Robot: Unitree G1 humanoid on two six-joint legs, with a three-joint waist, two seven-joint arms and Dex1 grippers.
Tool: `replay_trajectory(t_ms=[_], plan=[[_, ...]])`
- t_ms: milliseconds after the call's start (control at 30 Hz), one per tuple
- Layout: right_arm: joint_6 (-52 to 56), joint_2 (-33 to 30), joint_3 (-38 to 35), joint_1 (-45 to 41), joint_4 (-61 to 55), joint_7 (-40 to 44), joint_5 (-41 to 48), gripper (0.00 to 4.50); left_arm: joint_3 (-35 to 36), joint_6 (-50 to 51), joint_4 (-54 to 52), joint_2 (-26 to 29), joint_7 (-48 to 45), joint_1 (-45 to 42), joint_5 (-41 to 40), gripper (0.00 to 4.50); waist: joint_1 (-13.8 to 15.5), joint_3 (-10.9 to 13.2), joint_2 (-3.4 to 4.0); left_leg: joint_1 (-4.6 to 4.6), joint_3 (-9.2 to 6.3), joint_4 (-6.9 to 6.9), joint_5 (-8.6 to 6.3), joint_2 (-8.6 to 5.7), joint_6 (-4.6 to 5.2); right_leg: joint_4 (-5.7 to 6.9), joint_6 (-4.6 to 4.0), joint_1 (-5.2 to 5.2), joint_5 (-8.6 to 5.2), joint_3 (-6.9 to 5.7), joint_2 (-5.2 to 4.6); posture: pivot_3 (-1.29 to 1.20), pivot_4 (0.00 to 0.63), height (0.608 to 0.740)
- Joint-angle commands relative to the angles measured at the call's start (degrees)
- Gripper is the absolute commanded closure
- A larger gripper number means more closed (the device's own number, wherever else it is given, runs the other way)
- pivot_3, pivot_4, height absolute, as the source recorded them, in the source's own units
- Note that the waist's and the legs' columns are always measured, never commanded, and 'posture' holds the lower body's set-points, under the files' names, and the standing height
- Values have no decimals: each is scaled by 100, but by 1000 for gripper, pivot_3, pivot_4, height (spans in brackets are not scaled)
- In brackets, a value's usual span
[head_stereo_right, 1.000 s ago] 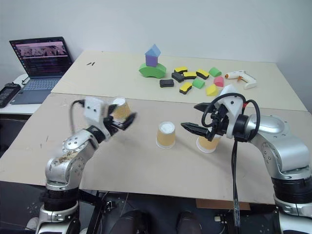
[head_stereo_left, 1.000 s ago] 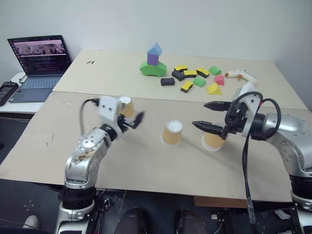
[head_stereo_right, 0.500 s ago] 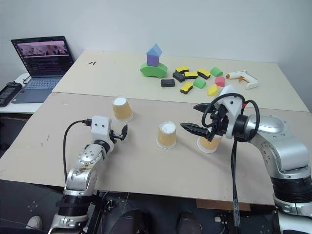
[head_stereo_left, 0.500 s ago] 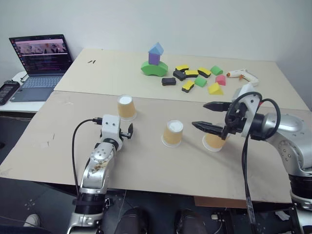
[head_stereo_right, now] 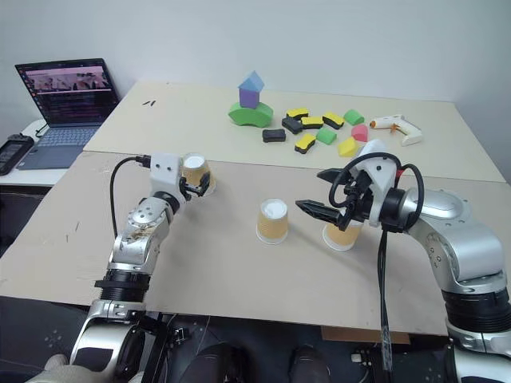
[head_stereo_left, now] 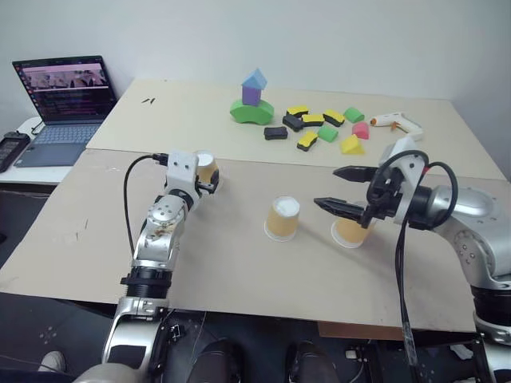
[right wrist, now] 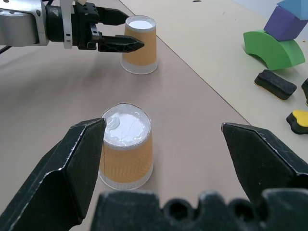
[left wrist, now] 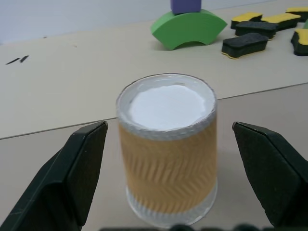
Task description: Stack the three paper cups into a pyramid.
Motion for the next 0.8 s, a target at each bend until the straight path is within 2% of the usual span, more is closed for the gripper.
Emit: replay_trajectory(t_ms=[33, 267, 700, 800], plan=[[-170, -14, -183, -42, -98, -22, -34, 0, 74, -252, 158, 16, -14, -343, -66, 76, -2, 0, 0, 0, 0, 0, 0, 0, 0, 0, 0, 0, 0, 0, 0, 0, 150, 695], [-147, -10, -200, -17, -116, -41, -30, 0, 128, -465, 724, 54, -6, -688, -99, 76, -5, 0, -1, 0, 0, 0, 0, 0, 0, 0, 0, -1, 0, 0, 0, 0, 150, 695], [-145, -29, -225, 11, -114, -80, -48, 0, 173, -481, 804, 52, -13, -718, -180, 76, -5, 1, -1, 0, 0, 0, 0, -1, 0, 0, 0, -1, 0, 0, 0, 0, 150, 695], [-137, -21, -225, -13, -104, -91, -38, 0, 218, -454, 830, 49, 8, -730, -220, 720, -4, 1, -1, -1, 0, 0, 0, -1, 0, 0, 0, -1, 0, 0, 0, 0, 150, 695]])
